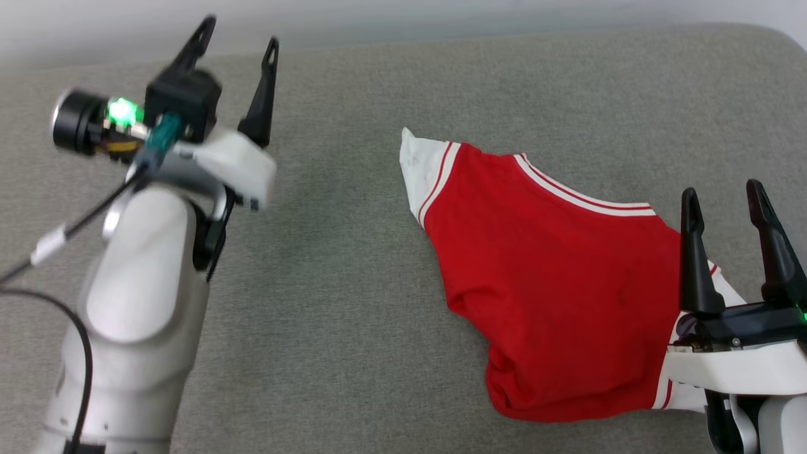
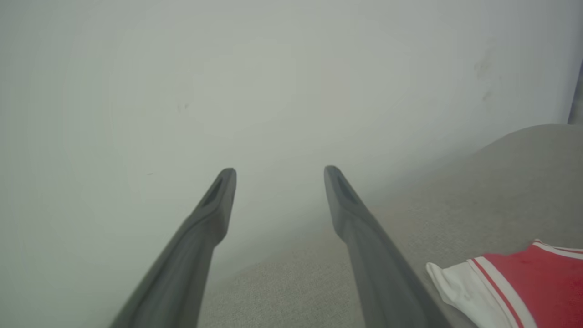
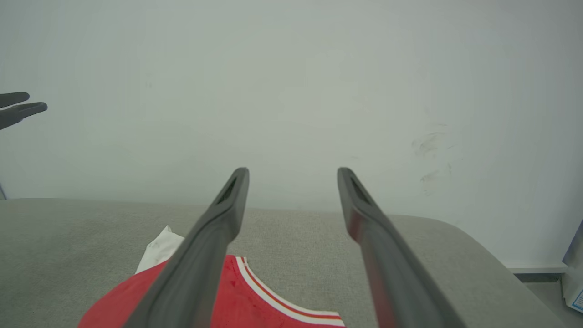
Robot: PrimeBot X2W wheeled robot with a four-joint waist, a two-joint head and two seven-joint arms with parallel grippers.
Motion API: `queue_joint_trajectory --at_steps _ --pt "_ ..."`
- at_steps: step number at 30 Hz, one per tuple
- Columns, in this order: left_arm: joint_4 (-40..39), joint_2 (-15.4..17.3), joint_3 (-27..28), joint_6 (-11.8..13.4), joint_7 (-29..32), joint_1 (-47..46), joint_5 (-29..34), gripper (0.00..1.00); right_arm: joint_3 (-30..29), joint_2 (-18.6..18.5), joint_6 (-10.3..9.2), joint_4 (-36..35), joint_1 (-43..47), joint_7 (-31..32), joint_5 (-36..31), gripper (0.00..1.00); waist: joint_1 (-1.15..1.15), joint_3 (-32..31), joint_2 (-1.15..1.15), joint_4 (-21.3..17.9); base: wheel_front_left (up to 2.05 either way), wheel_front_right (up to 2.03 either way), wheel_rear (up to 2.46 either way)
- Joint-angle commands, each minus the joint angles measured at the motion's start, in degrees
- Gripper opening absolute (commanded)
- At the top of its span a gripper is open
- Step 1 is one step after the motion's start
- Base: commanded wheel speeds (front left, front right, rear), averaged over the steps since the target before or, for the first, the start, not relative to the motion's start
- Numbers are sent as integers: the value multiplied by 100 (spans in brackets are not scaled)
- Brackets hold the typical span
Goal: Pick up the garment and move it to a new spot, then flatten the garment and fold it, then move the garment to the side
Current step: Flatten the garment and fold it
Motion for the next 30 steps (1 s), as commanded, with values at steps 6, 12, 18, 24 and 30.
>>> queue_joint_trajectory --at_steps 6,12,18,24,30 --pt "479 373 -1187 -30 1086 -1264 -640 100 88 95 -6 -139 -119 -13 -28 100 0 395 0 -309 0 0 0" --pt "711 807 -2718 -30 2574 -2250 -1980 100 174 119 -6 -185 -259 -14 -103 100 0 667 0 -500 0 0 0" --pt "469 1192 -4093 -31 4061 -3019 -3277 100 277 130 -6 -198 -443 -13 -101 100 0 990 0 -698 0 0 0" --pt "279 1477 -5195 -32 5193 -3641 -4149 100 388 130 -6 -178 -685 -13 52 100 0 1357 0 -919 0 0 0" --pt "305 1626 -6075 -33 5774 -4025 -4593 100 501 132 -5 -119 -879 -14 145 100 0 1660 0 -1129 0 0 0"
